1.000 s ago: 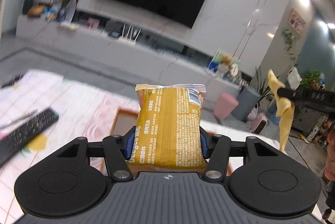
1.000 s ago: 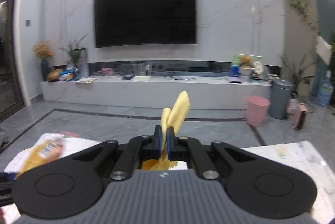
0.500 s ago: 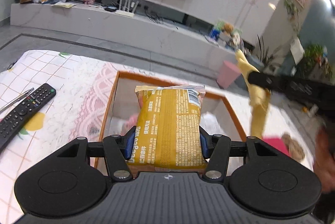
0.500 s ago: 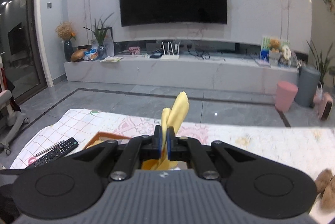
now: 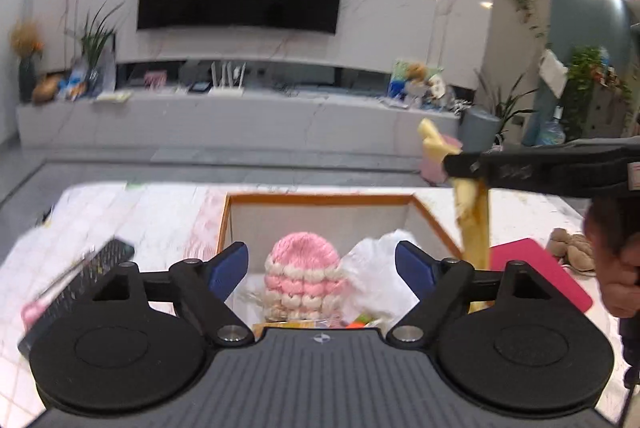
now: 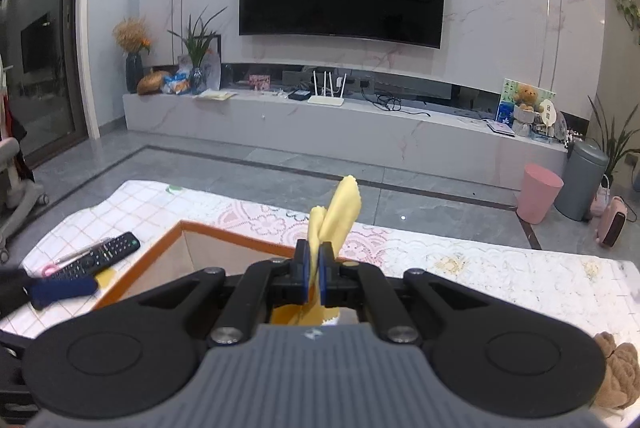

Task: Organize soft objects
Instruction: 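Carry the snack bag and cloth over the box and open both grippers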

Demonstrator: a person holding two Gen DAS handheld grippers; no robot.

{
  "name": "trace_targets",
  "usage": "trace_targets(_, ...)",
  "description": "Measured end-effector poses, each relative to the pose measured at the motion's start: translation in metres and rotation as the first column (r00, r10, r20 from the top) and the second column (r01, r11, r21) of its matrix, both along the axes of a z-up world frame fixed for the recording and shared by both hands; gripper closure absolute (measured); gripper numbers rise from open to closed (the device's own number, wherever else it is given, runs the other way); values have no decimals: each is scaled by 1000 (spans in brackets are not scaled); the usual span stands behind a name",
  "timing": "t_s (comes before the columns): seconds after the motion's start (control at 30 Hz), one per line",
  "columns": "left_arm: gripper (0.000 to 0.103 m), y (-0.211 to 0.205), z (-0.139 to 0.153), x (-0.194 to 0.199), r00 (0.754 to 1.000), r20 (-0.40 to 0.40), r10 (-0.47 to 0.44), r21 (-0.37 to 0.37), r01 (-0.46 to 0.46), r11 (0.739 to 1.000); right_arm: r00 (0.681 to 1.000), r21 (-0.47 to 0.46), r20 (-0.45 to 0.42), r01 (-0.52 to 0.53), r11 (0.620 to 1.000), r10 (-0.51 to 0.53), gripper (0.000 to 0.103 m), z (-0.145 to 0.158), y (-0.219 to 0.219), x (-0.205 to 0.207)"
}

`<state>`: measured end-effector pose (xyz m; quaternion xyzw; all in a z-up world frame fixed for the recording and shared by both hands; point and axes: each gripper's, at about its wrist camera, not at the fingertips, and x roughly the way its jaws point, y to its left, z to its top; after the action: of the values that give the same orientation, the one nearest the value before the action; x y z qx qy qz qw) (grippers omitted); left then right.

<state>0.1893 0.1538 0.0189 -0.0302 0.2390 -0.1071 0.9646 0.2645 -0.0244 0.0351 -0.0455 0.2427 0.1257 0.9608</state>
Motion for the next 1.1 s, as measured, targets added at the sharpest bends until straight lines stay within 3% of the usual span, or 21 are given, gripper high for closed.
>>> trace_targets(0.2,5,12,0,0,997,-11,80,26,-79,996,1000,-26,-9,-15,1000,14,101,3,3,-4)
trace_targets(0.33,5,30,0,5,988,-32,149,8,-149,989,998,-108,-59,-38,993,32,101,-2,22,7)
trace_targets(0.47,5,40,3,2,983,-9,185,3,-185,983,983,-154,-180,-64,986,36,101,-21,41,30)
trace_targets(0.6,6,48,2,2,982,-22,187,-25,-187,982,975,-238,-219,-97,966,44,101,-45,65,47)
trace_targets(0.8,6,54,0,5,981,-41,187,-42,-189,981,960,-397,-277,-90,913,-26,101,-84,99,73)
trace_targets(1.0,6,58,1,3,980,-54,191,-67,-194,979,957,-434,-289,-96,896,-38,101,-105,108,83)
trace_targets(1.1,6,56,1,2,980,-55,191,-65,-195,979,968,-387,-248,-64,920,-37,98,-102,106,80)
